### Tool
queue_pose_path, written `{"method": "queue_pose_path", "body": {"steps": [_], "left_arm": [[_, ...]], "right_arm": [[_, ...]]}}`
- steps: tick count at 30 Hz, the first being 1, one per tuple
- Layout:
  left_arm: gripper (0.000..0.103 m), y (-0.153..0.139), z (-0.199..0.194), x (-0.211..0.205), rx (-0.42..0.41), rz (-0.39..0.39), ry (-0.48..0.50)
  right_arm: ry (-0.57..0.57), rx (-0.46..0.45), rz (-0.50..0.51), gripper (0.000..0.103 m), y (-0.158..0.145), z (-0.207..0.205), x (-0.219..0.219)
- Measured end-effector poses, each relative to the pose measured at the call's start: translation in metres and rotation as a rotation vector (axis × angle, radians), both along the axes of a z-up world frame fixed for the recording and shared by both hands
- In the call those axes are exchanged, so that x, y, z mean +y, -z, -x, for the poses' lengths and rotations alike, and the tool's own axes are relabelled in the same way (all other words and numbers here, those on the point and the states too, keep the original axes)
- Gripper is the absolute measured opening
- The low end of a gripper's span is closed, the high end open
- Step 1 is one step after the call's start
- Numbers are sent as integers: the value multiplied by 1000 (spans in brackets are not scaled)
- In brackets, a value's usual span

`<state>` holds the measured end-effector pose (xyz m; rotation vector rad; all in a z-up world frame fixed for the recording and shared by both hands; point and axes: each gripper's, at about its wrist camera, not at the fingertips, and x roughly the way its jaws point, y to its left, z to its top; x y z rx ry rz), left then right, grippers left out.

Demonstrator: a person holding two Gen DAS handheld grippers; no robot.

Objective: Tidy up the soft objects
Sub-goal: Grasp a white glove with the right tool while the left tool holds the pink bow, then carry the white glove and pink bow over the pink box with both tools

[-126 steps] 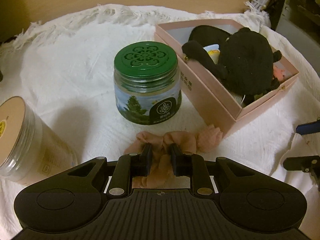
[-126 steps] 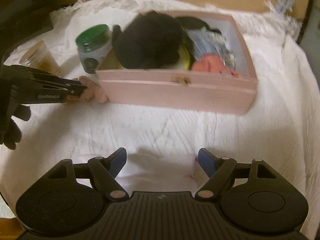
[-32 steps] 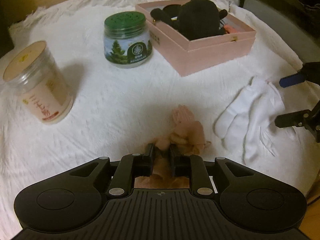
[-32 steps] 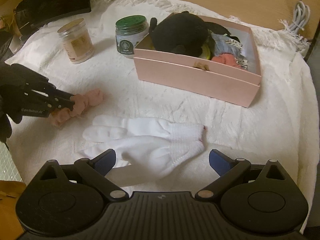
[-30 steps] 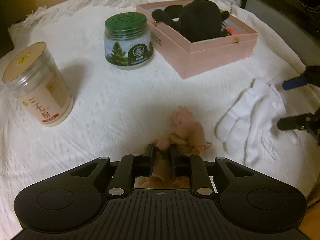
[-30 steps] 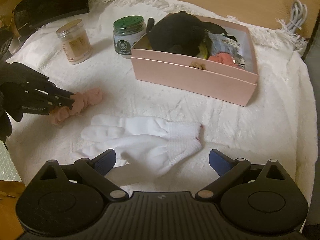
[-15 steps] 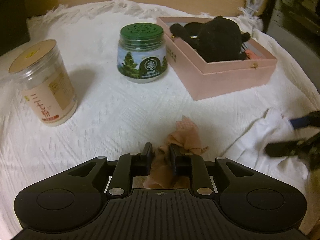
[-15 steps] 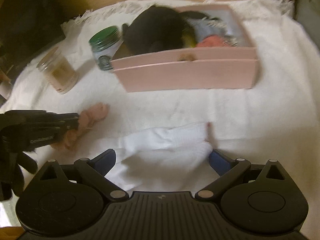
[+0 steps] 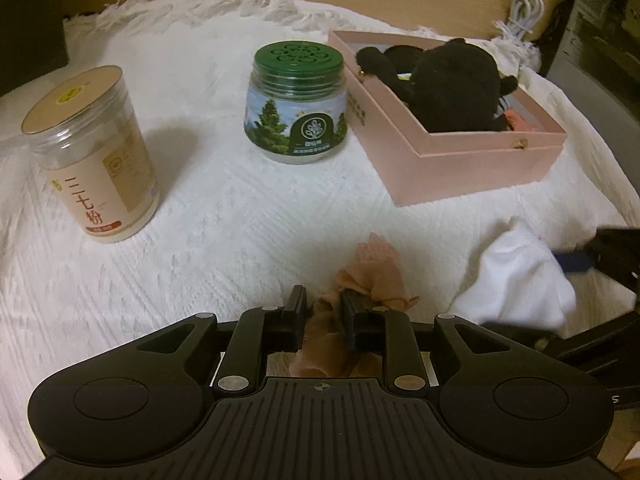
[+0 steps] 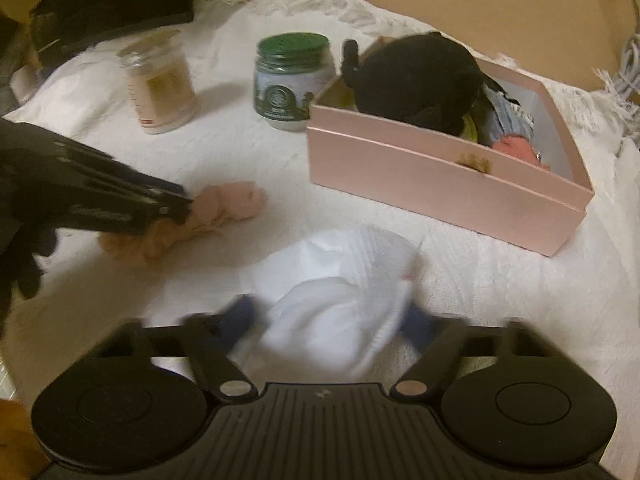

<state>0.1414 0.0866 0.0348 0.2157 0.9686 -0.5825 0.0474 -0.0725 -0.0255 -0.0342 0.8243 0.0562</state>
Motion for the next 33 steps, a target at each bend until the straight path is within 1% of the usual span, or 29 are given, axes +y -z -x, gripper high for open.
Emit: {"method": "queue_pose_path", "body": {"steps": [2,3,6,10,17,21,23,25,30,33], "left_arm": [[25,0,1,-3,-10,-14,-7],[24,-1,2,-6,-18,-25,-6],[22,-1,5,-8,-20,-35,-9],[13,0,9,-3,-8,10,-12],[9,-6,39,2,15,53,40],[9,-20,53,2,17,93,69],[9,-31,58,-1,-4,109,84],[9,-46,63,-6,-46,130,102],[9,-83,65,-17,-158,172,139],[9,-96,63,-25,-198,194,159]], "right_arm": [[-22,12,5,25,-5,3,4],[-27,11,18,23,-7,5,6],[-30,3,18,20,-13,11,6],[-14,-7,-23,18,-24,19,-8],[32,6,-113,16,-41,30,-42],[50,-25,-134,15,-58,40,-56],[54,-57,-144,15,-72,46,-62],[53,-90,-147,15,-84,49,-65],[46,-193,-115,15,-121,55,-68],[45,-249,-107,15,-141,57,-71]]}}
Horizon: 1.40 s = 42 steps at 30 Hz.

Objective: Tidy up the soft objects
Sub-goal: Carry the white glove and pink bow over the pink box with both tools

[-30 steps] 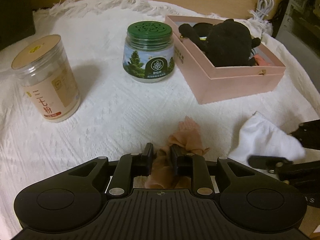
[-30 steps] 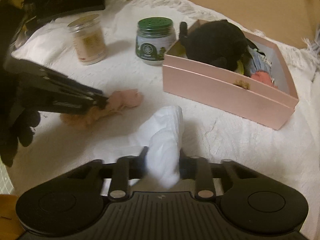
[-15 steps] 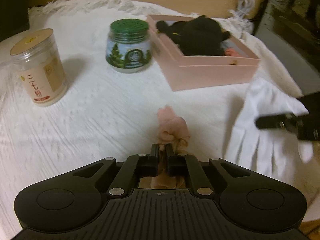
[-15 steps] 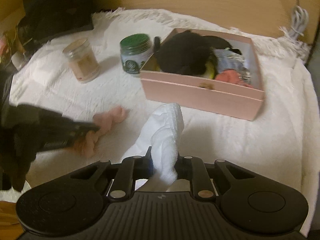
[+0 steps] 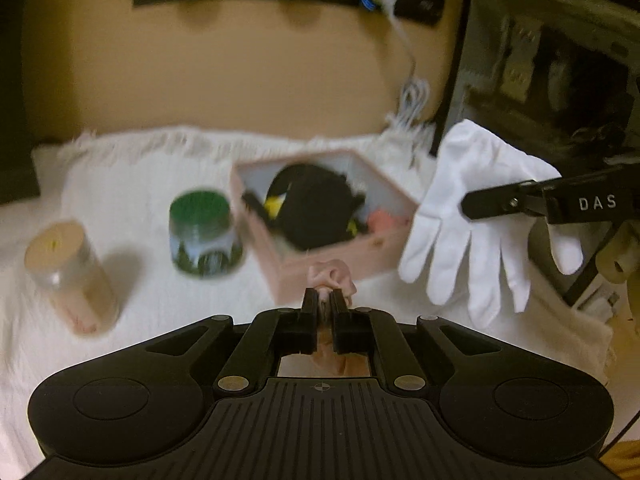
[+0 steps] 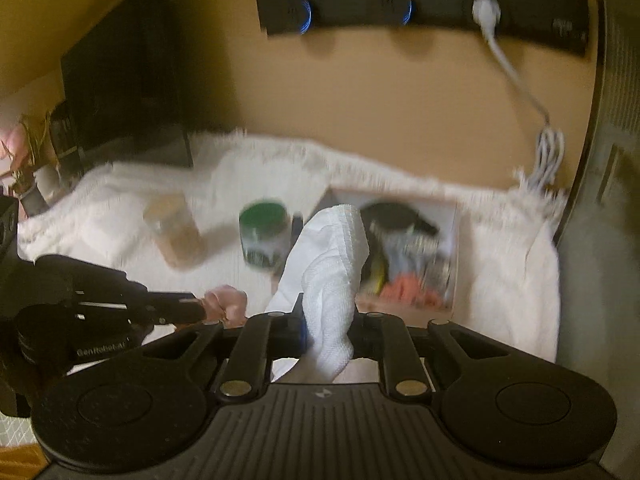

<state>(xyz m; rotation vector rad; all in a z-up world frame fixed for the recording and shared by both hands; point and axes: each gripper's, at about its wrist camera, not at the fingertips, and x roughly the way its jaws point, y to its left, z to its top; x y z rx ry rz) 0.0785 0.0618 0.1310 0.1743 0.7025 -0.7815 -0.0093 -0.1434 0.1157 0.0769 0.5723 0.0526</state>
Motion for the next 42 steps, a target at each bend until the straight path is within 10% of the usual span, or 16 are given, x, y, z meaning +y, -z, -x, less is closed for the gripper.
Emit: {"method": "queue_pose_path", "body": {"steps": [13,18,21,24,30,37,42], "left_arm": [[9,-71,-69,-51,-107,162,56],[9,-59,-116,-79,-5,270,69],[11,-16,-144,-100,81,248,46],[11,36,-170,-126,260,59,25],[27,56,-178,-134,173,18,56],[55,76,-204,-126,310,82,51],[55,78,-209,-124,355,91,27]], "right_arm": [[85,-183,16,15,-87,-51,-24],[137,-206,-55,15,-108,-87,-45],[169,-150,-105,15,-89,-118,-54],[202,-53,-159,15,-54,-147,-65],[247,158,-213,16,23,-197,-86],[277,302,-232,17,77,-228,-96],[261,325,-229,17,83,-232,-96]]}}
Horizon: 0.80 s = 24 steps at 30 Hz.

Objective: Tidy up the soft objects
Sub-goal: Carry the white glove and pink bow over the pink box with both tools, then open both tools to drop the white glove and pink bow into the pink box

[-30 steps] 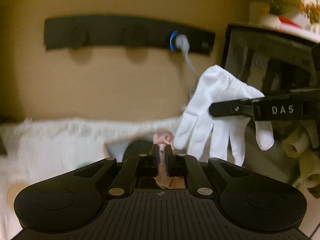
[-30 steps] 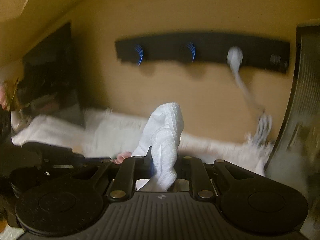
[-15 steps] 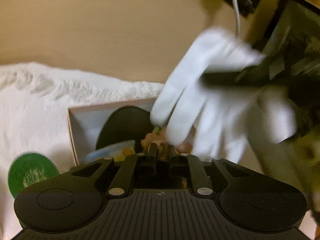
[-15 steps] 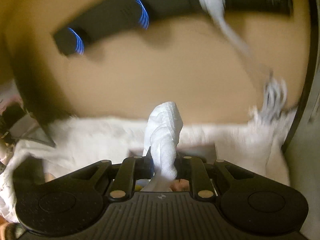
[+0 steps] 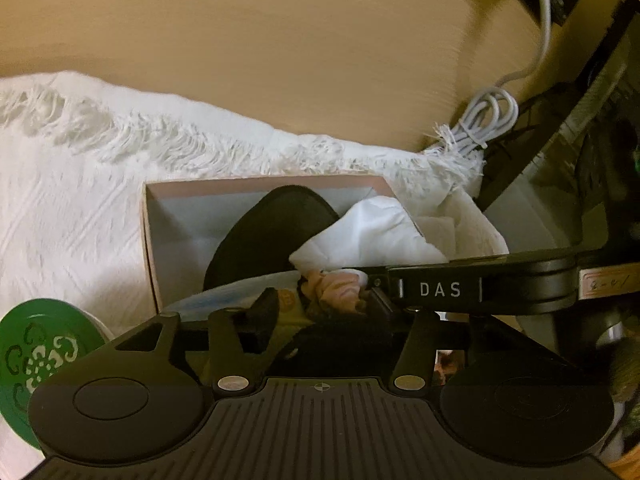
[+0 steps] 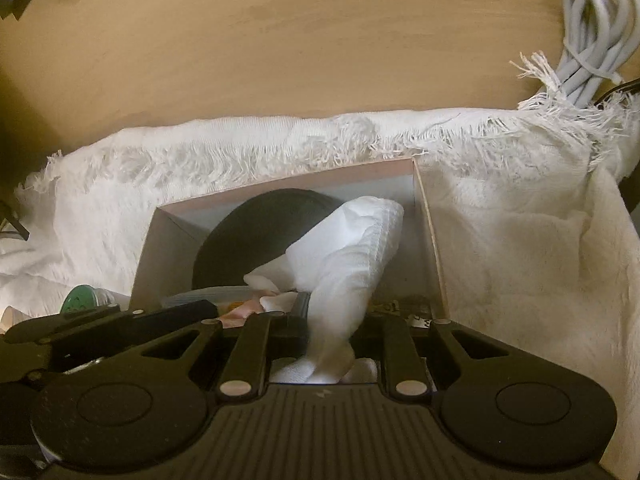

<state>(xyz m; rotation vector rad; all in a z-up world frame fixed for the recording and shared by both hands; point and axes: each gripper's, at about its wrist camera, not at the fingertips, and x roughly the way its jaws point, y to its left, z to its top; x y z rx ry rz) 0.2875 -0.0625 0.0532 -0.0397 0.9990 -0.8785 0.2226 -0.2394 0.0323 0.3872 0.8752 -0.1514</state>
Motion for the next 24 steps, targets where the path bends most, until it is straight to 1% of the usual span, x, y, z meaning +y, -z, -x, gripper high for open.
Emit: {"method": "queue_pose_path", "body": {"steps": [2,3,6,8,9,11,13,14,15,16,19,22,24], "left_arm": [[54,-3,2,0,2,-12,-4],[51,-7,3,1,-5,-20,-3],[48,-16,10,5,-49,-38,-6],[48,-24,13,12,-61,-21,-26],[48,-28,13,15,-67,-12,-37],[48,-37,16,22,-94,5,-61],[48,-45,20,28,-116,14,-77],[48,-50,22,31,-126,19,-84],[48,-54,24,34,-132,23,-85],[48,-56,25,36,-135,25,-83],[48,-62,32,39,-132,19,-58],[47,-62,40,37,-130,-3,-19],[45,-59,46,34,-142,-31,9]], "right_arm": [[4,12,-9,15,2,-2,-4],[1,16,-3,14,4,-4,-3],[-3,18,26,15,7,-6,2],[-13,15,39,16,8,-7,4],[-15,12,43,18,7,-6,5],[-10,-7,52,20,-1,-2,4],[-12,-32,46,37,-12,3,4],[-11,-53,40,55,-19,7,3],[-9,-82,41,69,-26,12,4],[-10,-113,53,71,-35,18,5],[-15,-165,106,71,-53,30,12],[-22,-196,103,71,-61,36,15],[-26,-191,95,71,-62,31,16]]}}
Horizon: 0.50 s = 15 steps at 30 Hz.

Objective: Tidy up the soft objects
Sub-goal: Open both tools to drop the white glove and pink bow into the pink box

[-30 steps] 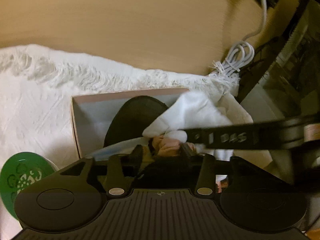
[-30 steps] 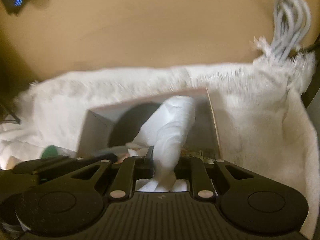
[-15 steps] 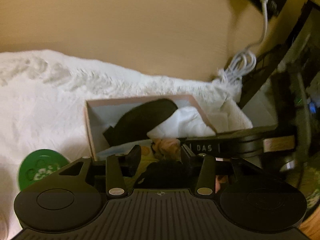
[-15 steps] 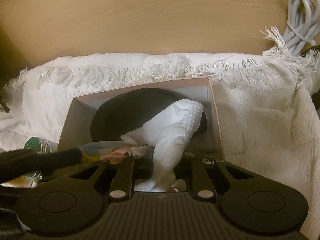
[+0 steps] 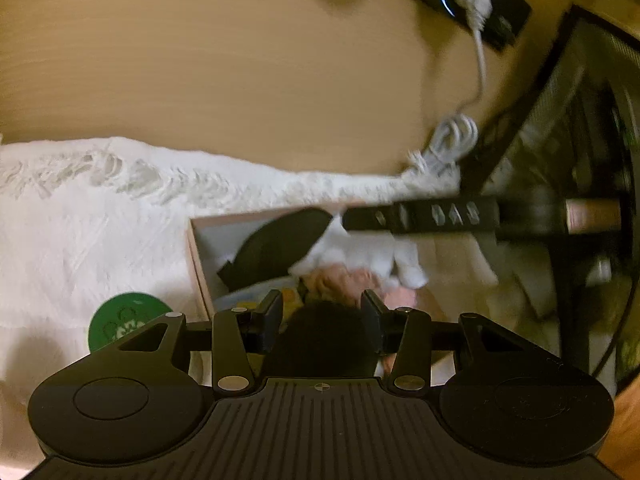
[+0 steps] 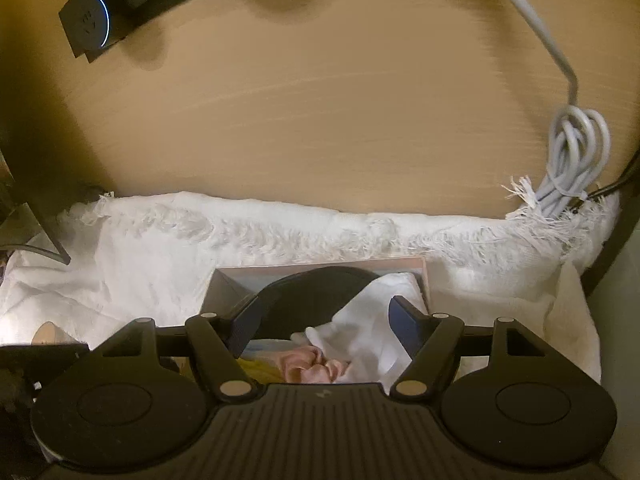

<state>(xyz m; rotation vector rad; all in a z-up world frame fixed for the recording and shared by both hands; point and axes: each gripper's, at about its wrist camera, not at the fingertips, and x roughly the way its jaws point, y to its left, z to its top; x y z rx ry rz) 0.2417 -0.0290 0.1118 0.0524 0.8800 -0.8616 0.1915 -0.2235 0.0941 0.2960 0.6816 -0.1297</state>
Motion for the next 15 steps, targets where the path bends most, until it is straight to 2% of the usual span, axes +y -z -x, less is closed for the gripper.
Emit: {"method": "queue_pose_path", "body": {"steps": [4,5,6,7,11,13,15], "left_arm": [[41,10,6,-7,-19,-53,28],[42,13,6,-7,-15,-56,30],[43,16,5,-7,-11,-52,30],[43,17,4,-7,-8,-46,31],[44,19,1,-8,-4,-41,33],[45,21,0,-7,1,-35,32],[45,21,-1,-6,4,-31,30]], "right_arm": [[20,37,-29,70,10,-13,-5],[14,62,-45,58,15,-18,-6],[6,97,-66,37,24,-23,-8],[1,141,-96,31,33,-30,-9],[-4,261,-205,29,70,-47,-16],[-1,262,-233,29,72,-48,-20],[-13,236,-242,29,62,-44,-23]]}}
